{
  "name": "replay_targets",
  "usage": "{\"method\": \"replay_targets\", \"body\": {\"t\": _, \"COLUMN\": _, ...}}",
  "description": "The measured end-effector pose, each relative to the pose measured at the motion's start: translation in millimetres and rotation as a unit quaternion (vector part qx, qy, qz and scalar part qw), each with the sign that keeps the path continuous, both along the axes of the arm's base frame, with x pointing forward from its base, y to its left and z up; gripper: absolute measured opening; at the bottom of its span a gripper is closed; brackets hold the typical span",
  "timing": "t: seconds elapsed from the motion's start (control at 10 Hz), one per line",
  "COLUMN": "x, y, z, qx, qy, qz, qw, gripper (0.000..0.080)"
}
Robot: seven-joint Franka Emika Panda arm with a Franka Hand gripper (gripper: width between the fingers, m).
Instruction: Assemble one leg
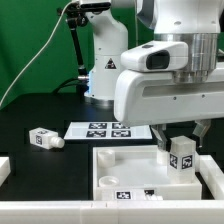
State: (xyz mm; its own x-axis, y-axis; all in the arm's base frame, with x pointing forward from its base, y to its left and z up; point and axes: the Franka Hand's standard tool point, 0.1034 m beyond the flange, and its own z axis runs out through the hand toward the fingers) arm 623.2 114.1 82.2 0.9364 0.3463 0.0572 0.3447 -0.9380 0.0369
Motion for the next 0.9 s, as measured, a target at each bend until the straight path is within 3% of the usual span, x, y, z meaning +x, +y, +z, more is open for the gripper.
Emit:
{"method": "replay_targets", "body": {"t": 0.1, "x": 0.0, "y": -0.1, "z": 0.0, "qx": 0.0, "qy": 0.0, "qz": -0.007, "qw": 1.0, "gripper": 0.0284}}
{"method": "replay_targets", "body": {"t": 0.3, "x": 0.0, "y": 0.1, "z": 0.0, "qx": 0.001, "qy": 0.0, "qz": -0.014, "qw": 1.0, "gripper": 0.0284}}
{"method": "replay_targets", "body": {"t": 0.5, "x": 0.0, "y": 0.3, "z": 0.1, "qx": 0.008, "qy": -0.001, "qz": -0.108, "qw": 0.994, "gripper": 0.0284}}
{"method": "replay_targets", "body": {"t": 0.7, "x": 2.1, "y": 0.3, "z": 0.0, "qx": 0.022, "qy": -0.008, "qz": -0.209, "qw": 0.978, "gripper": 0.0284}}
{"method": "replay_targets", "body": {"t": 0.9, "x": 5.4, "y": -0.2, "z": 0.1, "qx": 0.045, "qy": -0.019, "qz": -0.334, "qw": 0.941, "gripper": 0.0284}}
